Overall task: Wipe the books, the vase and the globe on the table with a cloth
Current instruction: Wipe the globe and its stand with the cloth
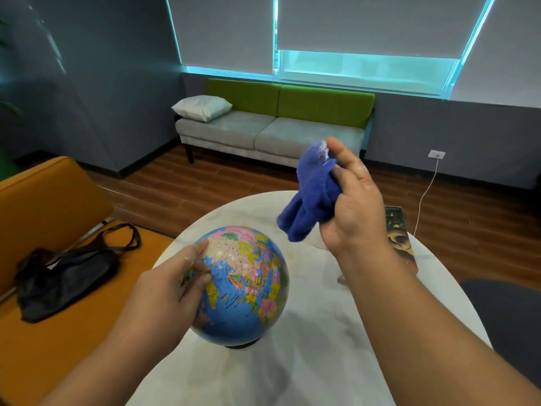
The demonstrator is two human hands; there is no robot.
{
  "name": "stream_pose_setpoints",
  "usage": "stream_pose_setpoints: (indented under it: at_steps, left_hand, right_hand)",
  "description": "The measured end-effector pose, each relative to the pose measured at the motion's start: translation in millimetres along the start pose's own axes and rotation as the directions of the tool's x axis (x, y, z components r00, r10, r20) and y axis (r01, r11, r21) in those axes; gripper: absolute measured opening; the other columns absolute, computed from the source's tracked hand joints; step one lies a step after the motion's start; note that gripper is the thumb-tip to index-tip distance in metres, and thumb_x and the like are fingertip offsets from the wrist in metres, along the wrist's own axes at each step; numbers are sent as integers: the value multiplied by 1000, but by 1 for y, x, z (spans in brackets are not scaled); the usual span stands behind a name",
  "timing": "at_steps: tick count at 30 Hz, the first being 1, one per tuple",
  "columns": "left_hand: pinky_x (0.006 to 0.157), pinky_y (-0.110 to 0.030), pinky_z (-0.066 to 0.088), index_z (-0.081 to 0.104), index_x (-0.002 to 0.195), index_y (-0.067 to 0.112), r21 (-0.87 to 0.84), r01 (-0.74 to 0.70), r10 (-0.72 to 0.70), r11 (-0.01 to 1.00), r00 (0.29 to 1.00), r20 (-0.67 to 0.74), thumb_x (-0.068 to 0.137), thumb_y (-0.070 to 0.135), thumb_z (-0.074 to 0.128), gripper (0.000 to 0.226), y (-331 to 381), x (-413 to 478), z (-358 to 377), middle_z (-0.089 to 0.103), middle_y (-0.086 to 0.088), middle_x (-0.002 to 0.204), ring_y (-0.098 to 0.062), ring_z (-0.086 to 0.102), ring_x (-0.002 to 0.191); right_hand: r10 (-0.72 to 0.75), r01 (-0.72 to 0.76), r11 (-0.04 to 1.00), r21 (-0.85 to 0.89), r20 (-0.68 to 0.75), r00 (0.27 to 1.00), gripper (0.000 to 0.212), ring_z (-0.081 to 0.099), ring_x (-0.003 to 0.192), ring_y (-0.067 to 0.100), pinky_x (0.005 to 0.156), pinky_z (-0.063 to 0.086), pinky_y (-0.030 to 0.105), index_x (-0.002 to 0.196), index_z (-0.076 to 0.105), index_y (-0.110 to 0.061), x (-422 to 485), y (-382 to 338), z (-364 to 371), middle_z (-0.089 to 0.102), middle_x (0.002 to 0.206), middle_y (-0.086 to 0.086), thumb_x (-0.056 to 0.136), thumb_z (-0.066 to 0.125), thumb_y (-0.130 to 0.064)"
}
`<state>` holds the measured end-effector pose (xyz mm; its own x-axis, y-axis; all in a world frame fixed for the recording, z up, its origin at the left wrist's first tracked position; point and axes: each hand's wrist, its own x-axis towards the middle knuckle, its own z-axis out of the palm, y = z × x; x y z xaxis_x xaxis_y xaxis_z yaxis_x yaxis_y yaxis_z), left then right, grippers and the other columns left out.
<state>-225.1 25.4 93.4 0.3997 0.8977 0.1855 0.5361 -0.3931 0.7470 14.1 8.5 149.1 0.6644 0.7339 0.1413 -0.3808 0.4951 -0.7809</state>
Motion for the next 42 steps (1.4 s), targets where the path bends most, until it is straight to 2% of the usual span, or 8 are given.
stream_pose_setpoints:
  at_steps: [5, 11, 15, 22, 28, 33, 39, 42]
  left_hand:
    - [84, -29, 53, 55, 76, 29, 69, -11, 11, 998, 1000, -8, 89, 17, 64, 20, -1, -1, -2, 52, 30, 130, -4, 56, 107]
    - [65, 0, 44, 58, 91, 25, 9, -4, 4, 1000, 1000, 8, 89, 13, 63, 12, -3, -1, 0, 54, 32, 119, 21, 56, 81]
    - [75, -6, 43, 61, 97, 24, 50, -20, 20, 999, 1000, -2, 89, 14, 64, 13, -7, -1, 1, 53, 35, 116, 8, 54, 102]
    - [70, -16, 56, 59, 105, 24, 49, 4, -4, 999, 1000, 7, 89, 17, 64, 18, -8, 2, -1, 58, 31, 103, 13, 61, 82]
    - [78, -16, 51, 62, 104, 19, 73, 4, -4, 997, 1000, -1, 89, 17, 64, 15, -6, 0, 1, 56, 27, 119, -1, 55, 110]
    - [73, -27, 58, 61, 114, 20, 88, 26, -27, 996, 1000, 7, 90, 20, 63, 25, -7, -1, 0, 61, 21, 114, -3, 60, 95]
    - [78, -34, 58, 55, 86, 44, 79, 19, -20, 997, 1000, 14, 89, 20, 65, 26, 1, -3, -2, 59, 24, 119, -8, 61, 100]
    - [69, -29, 60, 58, 88, 40, 25, 32, -32, 999, 999, 18, 89, 18, 64, 23, 0, -3, -2, 59, 27, 108, -3, 65, 90]
  right_hand:
    - [296, -290, 955, 67, -87, 951, 26, 58, 111, 32, 100, 47, 48, 111, 67, -21, -12, 55, -10, 62, 125, 8, 85, 64, -24]
    - [373, -337, 814, -474, -18, 928, 26, 61, 109, 13, 90, 50, 27, 109, 69, -29, -40, 83, -46, 66, 117, -5, 98, 45, -29]
    - [433, -332, 691, -642, 0, 901, 23, 61, 104, 7, 87, 51, 25, 111, 65, -34, -48, 76, -50, 67, 113, -9, 97, 51, -25]
    - [166, 268, 464, -844, 380, 910, 34, 50, 111, -5, 100, 37, 8, 117, 68, -32, -71, 57, -28, 57, 118, -19, 88, 64, -16]
    - [202, 202, 378, -903, 294, 934, 31, 49, 109, 1, 101, 39, 15, 119, 67, -29, -53, 54, -23, 55, 118, -13, 91, 60, -19]
    - [232, 448, 248, -859, 502, 833, 35, 37, 119, 3, 104, 30, 15, 128, 61, -31, -71, 52, -10, 48, 127, -17, 93, 57, -26]
    - [252, 336, 206, -919, 381, 889, 32, 46, 118, 10, 99, 35, 16, 126, 63, -26, -43, 52, -7, 51, 123, -10, 95, 53, -25]
    - [299, 545, 90, -833, 545, 783, 38, 35, 121, 11, 101, 30, 20, 134, 56, -30, -55, 49, 5, 46, 133, -14, 96, 50, -28]
